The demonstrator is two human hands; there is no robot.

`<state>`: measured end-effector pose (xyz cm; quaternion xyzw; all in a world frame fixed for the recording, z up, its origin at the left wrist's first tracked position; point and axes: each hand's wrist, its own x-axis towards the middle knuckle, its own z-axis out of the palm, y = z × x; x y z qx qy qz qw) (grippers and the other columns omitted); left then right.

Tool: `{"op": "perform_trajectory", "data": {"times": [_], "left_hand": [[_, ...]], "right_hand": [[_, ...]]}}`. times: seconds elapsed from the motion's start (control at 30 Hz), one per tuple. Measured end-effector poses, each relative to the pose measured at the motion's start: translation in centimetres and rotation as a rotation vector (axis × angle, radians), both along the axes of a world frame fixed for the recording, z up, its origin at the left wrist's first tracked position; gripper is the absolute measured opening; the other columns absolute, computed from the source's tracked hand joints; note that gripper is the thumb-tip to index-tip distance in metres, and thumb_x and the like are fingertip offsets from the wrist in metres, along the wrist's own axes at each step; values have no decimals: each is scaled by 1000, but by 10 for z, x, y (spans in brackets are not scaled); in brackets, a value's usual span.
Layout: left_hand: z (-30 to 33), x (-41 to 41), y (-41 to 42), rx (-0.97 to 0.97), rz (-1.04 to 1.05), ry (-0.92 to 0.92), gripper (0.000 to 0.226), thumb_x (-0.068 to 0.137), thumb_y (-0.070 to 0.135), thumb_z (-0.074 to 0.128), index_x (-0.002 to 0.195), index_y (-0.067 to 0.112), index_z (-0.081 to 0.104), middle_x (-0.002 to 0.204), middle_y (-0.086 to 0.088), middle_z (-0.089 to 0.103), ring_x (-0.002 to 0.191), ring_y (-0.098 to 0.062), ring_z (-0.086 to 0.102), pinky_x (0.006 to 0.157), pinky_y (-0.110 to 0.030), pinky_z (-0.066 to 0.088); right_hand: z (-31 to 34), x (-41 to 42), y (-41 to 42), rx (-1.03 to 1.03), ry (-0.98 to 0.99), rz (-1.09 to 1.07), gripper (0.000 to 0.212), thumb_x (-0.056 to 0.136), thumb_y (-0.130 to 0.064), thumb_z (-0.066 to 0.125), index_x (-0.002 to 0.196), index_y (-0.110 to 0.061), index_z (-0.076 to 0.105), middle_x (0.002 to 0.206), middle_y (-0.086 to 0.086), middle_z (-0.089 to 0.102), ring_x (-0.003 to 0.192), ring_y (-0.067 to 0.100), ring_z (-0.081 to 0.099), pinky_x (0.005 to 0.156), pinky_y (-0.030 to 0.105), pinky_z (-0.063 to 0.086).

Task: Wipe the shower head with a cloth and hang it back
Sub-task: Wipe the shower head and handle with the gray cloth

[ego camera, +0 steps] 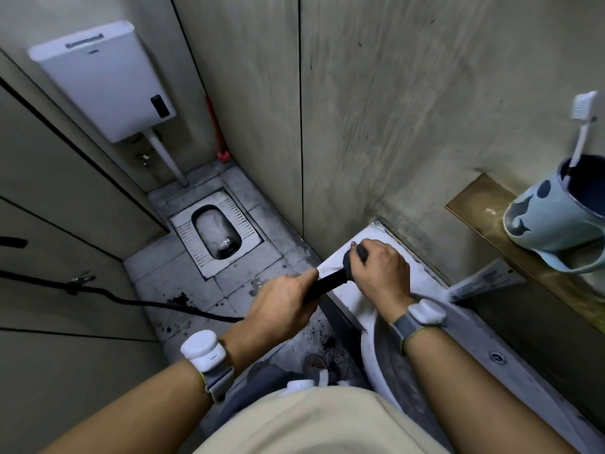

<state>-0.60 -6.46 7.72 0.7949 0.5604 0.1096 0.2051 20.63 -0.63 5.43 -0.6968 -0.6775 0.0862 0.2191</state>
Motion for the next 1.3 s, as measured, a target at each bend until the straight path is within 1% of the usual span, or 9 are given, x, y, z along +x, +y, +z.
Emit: {"op": "perform_trajectory", "data": {"times": [0.13,0.23,0.43,0.6,0.77,0.83,0.97,1.13,1.3], "left_hand": [[-4,-9,2,5,28,-27,28,95,39,65,96,26,40,80,-3,65,71,-35,62,60,-44,53],[-7,-17,-1,-6,48,-94,27,95,39,67,96,25,44,78,-1,64,70,-32,61,60,-43,52],[-7,-31,-2,6,127,-141,24,94,38,66,97,25,46,72,1,63,62,-30,60,52,-42,50],[-7,-38,2,-21,190,-39,27,94,36,68,94,25,43,74,-1,63,68,-34,61,53,-38,46],[-4,-41,-2,-13,258,-21,29,93,39,67,92,26,41,71,-3,62,66,-36,60,52,-37,41],[-1,-41,-2,-20,303,-53,28,93,40,67,95,25,44,71,-3,63,67,-35,60,54,-39,48],[5,-47,-1,-73,409,-129,29,92,45,71,92,27,47,77,-3,67,69,-30,64,57,-38,51],[7,-52,-9,-81,453,-180,29,93,46,72,90,30,47,73,1,64,63,-22,63,53,-31,40],[15,-59,-12,-78,486,-216,31,94,42,73,91,20,52,70,-3,63,64,-27,62,54,-36,47]], "right_hand": [[-1,-1,10,0,228,-100,40,97,-37,51,63,-18,41,59,8,52,62,40,53,54,36,34],[-2,10,20,-23,358,-209,40,103,-30,52,69,-8,56,67,22,63,68,44,57,61,41,38],[10,27,40,-47,272,-284,56,107,-41,43,88,4,72,94,36,70,89,51,65,71,42,42],[30,13,43,66,220,-190,50,107,-50,34,98,-13,68,98,24,72,91,46,64,68,36,33],[51,-18,36,290,232,0,36,106,-45,44,114,-20,69,96,15,77,84,40,69,63,36,47],[47,-35,26,230,215,248,30,104,-38,53,119,-19,70,107,10,77,96,30,71,79,39,58],[18,-53,13,66,-78,548,33,100,-42,57,121,-21,71,137,2,65,141,27,47,117,51,34],[16,-54,25,49,-36,412,35,100,-48,51,122,-24,61,127,5,58,117,29,53,96,45,47],[17,-70,36,-40,290,344,24,104,-29,52,117,-13,65,116,12,60,103,34,58,88,42,48]]}}
